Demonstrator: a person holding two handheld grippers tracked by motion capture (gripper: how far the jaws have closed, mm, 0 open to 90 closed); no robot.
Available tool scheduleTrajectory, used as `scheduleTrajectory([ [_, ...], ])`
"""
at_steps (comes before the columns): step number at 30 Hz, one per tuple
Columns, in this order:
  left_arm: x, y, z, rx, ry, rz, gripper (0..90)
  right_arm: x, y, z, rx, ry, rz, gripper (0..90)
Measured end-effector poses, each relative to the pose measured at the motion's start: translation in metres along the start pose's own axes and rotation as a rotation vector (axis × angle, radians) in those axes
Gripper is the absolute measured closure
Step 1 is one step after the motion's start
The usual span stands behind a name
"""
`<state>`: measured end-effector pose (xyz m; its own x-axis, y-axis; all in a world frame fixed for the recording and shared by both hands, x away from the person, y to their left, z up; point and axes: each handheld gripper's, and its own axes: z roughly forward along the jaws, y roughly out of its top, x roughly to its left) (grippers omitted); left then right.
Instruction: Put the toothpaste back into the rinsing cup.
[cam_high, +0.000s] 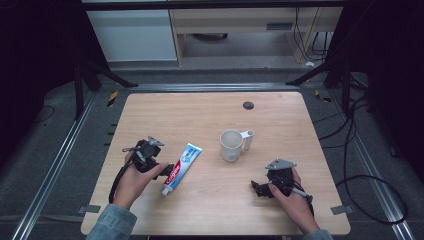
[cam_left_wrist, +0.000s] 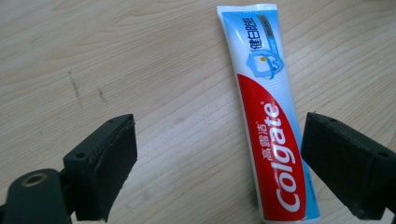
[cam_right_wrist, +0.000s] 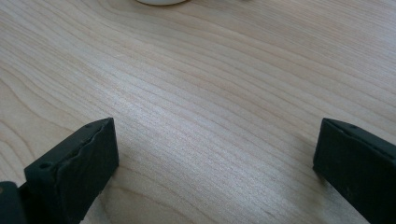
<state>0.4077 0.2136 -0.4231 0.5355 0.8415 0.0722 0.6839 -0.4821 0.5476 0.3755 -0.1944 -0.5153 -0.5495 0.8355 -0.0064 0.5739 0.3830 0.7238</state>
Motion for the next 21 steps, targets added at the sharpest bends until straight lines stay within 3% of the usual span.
scheduleTrajectory([
  [5,-0.02,0.018,0.006,0.056,0.035,0.116,10.1,0.0,0.0,0.0,0.0,0.0,0.0,0.3],
  [11,-0.029,0.041,0.007,0.066,-0.008,0.136,10.5,0.0,0.0,0.0,0.0,0.0,0.0,0.3],
  [14,-0.033,0.05,0.009,0.097,-0.001,0.167,10.2,0.0,0.0,0.0,0.002,0.0,0.001,0.3],
  [19,-0.036,0.06,0.017,0.141,-0.038,0.179,10.0,0.0,0.0,0.0,0.0,0.001,0.002,0.3],
  [21,-0.035,0.062,0.023,0.158,-0.067,0.164,10.0,0.0,0.0,0.0,0.0,0.001,0.003,0.3],
])
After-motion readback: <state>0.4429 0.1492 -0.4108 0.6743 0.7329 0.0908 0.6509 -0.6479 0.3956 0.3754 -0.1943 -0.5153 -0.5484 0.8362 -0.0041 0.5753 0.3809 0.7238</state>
